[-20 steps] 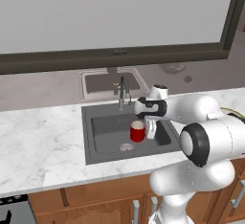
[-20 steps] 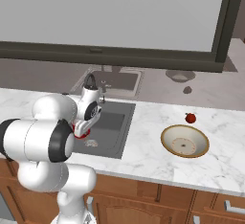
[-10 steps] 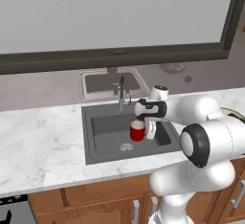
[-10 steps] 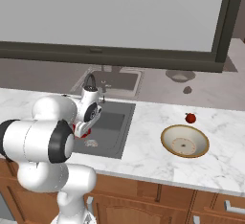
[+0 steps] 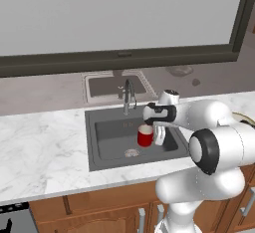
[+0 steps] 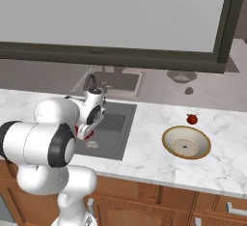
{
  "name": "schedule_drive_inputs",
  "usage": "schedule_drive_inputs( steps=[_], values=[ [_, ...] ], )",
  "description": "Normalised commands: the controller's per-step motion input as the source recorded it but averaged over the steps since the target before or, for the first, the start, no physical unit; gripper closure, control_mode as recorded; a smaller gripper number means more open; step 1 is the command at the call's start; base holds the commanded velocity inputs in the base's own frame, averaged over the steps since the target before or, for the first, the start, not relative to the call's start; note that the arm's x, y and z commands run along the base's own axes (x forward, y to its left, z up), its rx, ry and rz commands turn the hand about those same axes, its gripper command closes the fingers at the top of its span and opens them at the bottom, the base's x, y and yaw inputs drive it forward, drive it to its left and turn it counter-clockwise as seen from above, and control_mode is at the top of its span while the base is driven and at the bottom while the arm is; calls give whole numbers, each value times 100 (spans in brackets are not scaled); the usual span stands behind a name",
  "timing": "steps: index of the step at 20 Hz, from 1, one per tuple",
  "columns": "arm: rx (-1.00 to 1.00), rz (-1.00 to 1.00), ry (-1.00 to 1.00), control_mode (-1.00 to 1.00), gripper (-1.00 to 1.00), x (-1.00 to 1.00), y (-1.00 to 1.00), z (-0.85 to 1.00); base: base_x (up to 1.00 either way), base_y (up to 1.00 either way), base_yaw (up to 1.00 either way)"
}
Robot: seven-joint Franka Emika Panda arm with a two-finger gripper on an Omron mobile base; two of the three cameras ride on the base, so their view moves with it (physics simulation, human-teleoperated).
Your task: Pick the mug and place it in the sink. Pick the bowl and place it in the open cabinet and then close the cabinet.
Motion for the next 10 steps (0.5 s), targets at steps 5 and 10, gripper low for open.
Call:
schedule_drive_inputs(
  steps=[5, 10],
  values=[
    [3, 0, 0, -100, 100, 2, -21, 0, 0, 0, 0],
    [1, 0, 0, -100, 100, 4, -10, 0, 0, 0, 0]
  ],
)
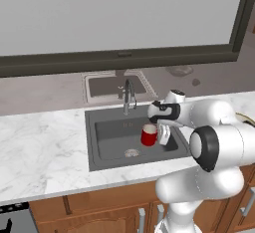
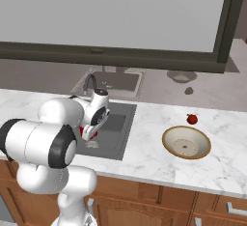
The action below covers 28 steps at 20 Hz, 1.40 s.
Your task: Pick the mug and place it in the sink. Pick the bowl and place it in the open cabinet and then close the cabinet.
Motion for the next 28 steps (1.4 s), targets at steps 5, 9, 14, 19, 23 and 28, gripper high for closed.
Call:
schedule_drive_inputs(
  steps=[5, 9, 14, 19, 23, 28],
  values=[
    [0, 0, 0, -100, 100, 4, 0, -9, 0, 0, 0],
    [0, 0, 0, -100, 100, 6, 0, -17, 0, 0, 0],
    [0, 0, 0, -100, 100, 8, 0, -20, 0, 0, 0],
    [0, 0, 0, -100, 100, 5, 0, -18, 0, 0, 0],
    [0, 0, 0, -100, 100, 7, 0, -15, 0, 0, 0],
    [0, 0, -1, -100, 100, 3, -4, -16, 0, 0, 0]
  ],
)
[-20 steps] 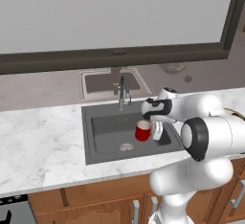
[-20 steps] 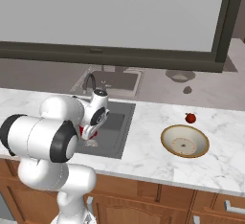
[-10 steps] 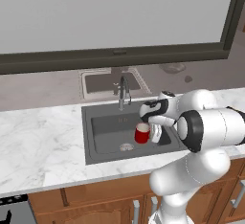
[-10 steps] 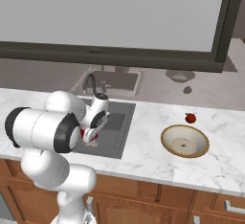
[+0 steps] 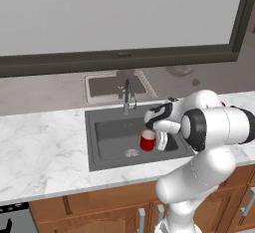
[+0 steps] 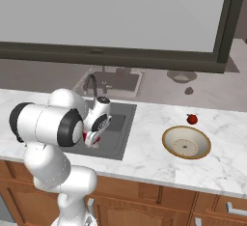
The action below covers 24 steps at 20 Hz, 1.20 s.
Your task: Pick the mug and place it in the sink. Pick the bowl and place it in the open cabinet and then close the cabinet.
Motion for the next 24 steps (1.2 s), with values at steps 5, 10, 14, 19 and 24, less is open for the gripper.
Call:
schedule_drive_inputs(
  steps=[5, 10, 14, 19, 24],
  values=[
    [0, 0, -3, -100, 100, 1, -8, -16, 0, 0, 0],
    [0, 0, -3, -100, 100, 4, -11, -14, 0, 0, 0],
    [0, 0, -2, -100, 100, 10, -2, -15, 0, 0, 0],
    [0, 0, -2, -100, 100, 17, 0, -15, 0, 0, 0],
    [0, 0, -6, -100, 100, 25, 0, -13, 0, 0, 0]
  ],
)
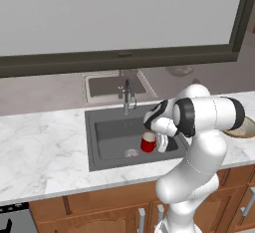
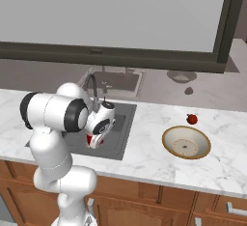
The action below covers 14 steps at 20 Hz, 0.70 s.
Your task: Pick the mug and place it in the sink. Pick the bowl and place it in the open cabinet and then close the cabinet.
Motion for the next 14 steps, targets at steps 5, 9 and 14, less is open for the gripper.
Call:
schedule_drive_inputs(
  steps=[5, 9, 14],
  values=[
    [0, 0, -1, -100, 100, 31, 0, -1, 0, 0, 0],
    [0, 0, 0, -100, 100, 33, 0, 0, 0, 0, 0],
    [0, 0, 0, -100, 100, 29, 0, -10, 0, 0, 0]
  ],
)
